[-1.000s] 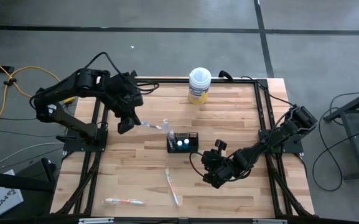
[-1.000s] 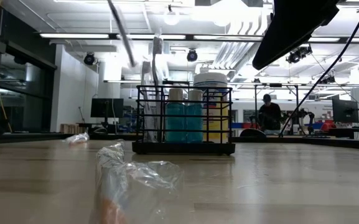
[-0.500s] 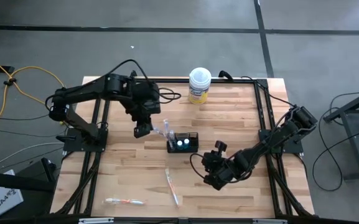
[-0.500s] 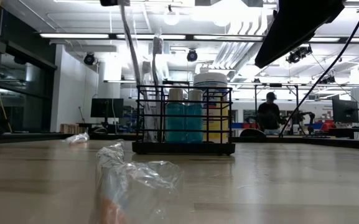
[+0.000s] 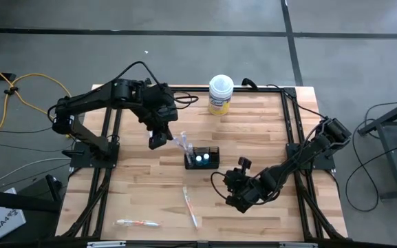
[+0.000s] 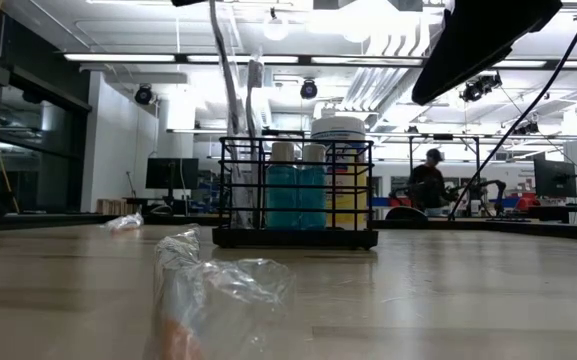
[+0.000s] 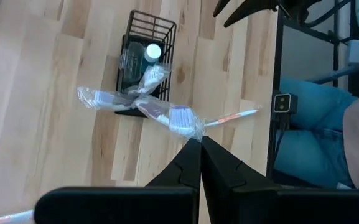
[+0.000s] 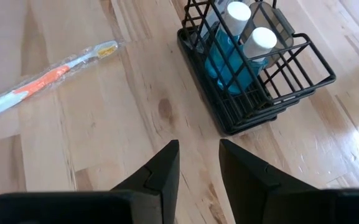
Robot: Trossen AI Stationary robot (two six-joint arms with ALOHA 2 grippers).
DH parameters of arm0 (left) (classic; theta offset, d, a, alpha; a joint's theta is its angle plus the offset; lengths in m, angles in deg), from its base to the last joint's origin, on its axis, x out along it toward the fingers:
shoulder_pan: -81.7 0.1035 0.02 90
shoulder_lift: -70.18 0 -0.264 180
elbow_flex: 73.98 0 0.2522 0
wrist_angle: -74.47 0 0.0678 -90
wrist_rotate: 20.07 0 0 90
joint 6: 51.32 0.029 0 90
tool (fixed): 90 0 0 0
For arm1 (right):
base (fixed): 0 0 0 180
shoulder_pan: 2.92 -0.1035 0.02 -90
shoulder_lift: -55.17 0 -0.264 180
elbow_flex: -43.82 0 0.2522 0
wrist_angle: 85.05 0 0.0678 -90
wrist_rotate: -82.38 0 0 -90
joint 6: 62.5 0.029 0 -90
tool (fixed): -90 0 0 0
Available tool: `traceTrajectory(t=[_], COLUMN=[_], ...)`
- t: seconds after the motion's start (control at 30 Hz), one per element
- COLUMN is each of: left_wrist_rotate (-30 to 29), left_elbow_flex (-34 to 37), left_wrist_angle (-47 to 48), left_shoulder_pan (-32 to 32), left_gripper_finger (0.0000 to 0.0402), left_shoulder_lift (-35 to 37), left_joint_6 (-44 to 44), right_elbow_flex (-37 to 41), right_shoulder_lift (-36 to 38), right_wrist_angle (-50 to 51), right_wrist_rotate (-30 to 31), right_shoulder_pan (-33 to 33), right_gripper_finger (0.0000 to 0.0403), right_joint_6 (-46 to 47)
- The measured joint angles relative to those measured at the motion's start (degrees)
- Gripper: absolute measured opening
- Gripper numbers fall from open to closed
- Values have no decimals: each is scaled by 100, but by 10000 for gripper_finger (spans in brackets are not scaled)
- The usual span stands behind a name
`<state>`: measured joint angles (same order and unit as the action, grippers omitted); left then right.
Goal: Pick & Place toothbrushing station
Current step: Put the purple toothbrush into the wire organizer
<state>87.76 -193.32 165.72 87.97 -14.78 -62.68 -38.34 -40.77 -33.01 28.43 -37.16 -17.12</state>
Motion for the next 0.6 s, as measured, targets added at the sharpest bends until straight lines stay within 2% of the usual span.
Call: traceTrajectory(t=[0.4, 0.6], left_wrist_rotate=[-585, -802], left_elbow_flex=[0, 0], left_wrist_angle=[-212, -235], left_shoulder_pan=[0, -18], left_gripper_finger=[0, 0], left_shoulder_lift=[-21, -284], left_joint_6=[69, 156], right_elbow_flex=[0, 0], right_shoulder_lift=[0, 0], right_wrist_angle=[0, -28], right_wrist_rotate=[0, -2], right_shoulder_pan=[0, -2], right_gripper_finger=[105, 105], right_joint_6=[2, 2])
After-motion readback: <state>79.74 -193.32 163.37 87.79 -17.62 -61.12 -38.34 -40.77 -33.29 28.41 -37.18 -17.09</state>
